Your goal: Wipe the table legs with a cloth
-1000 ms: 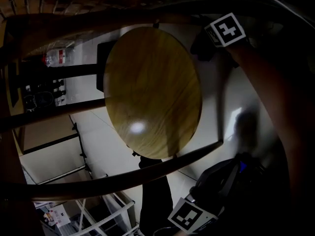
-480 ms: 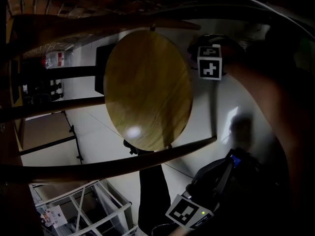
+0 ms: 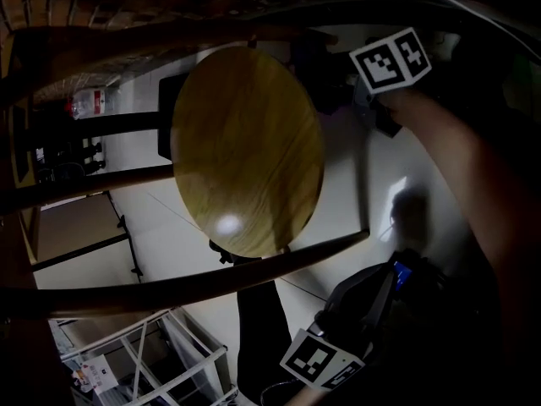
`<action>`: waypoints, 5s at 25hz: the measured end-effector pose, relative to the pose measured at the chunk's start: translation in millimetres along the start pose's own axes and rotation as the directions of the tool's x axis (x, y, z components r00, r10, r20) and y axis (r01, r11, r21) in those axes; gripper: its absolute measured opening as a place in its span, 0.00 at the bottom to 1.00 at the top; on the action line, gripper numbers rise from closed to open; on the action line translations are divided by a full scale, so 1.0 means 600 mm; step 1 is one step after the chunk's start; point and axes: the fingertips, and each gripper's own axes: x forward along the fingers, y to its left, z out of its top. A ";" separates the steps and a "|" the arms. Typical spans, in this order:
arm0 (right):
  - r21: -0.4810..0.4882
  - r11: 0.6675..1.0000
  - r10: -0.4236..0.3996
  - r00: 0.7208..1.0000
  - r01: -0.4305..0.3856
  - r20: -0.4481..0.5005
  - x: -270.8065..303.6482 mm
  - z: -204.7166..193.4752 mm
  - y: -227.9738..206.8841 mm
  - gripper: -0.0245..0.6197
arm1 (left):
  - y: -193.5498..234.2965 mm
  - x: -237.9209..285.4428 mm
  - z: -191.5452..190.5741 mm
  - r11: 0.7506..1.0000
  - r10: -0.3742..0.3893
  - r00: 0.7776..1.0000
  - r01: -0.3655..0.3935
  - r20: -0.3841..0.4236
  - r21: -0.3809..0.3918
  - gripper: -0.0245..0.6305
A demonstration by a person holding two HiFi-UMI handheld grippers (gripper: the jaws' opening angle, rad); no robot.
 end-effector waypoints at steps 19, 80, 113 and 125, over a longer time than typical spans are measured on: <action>-0.250 0.941 -0.132 0.930 0.226 0.344 -0.137 -0.045 0.276 0.25 | -0.055 -0.124 0.001 0.992 0.016 0.990 -0.034 0.142 0.121 0.06; -0.753 -0.425 -0.800 0.598 -0.501 0.053 0.445 -0.134 0.454 0.23 | 0.277 -0.481 0.026 0.948 0.299 0.763 -0.171 0.573 -0.268 0.06; -0.843 0.477 -0.629 0.767 0.249 -0.130 0.464 -0.067 0.442 0.23 | 0.250 -0.425 0.040 0.962 0.246 0.796 -0.134 0.553 -0.236 0.06; -0.706 -0.458 -0.822 0.560 -0.540 0.106 0.522 -0.088 0.536 0.21 | 0.264 -0.431 0.021 0.941 0.290 0.790 -0.132 0.540 -0.312 0.06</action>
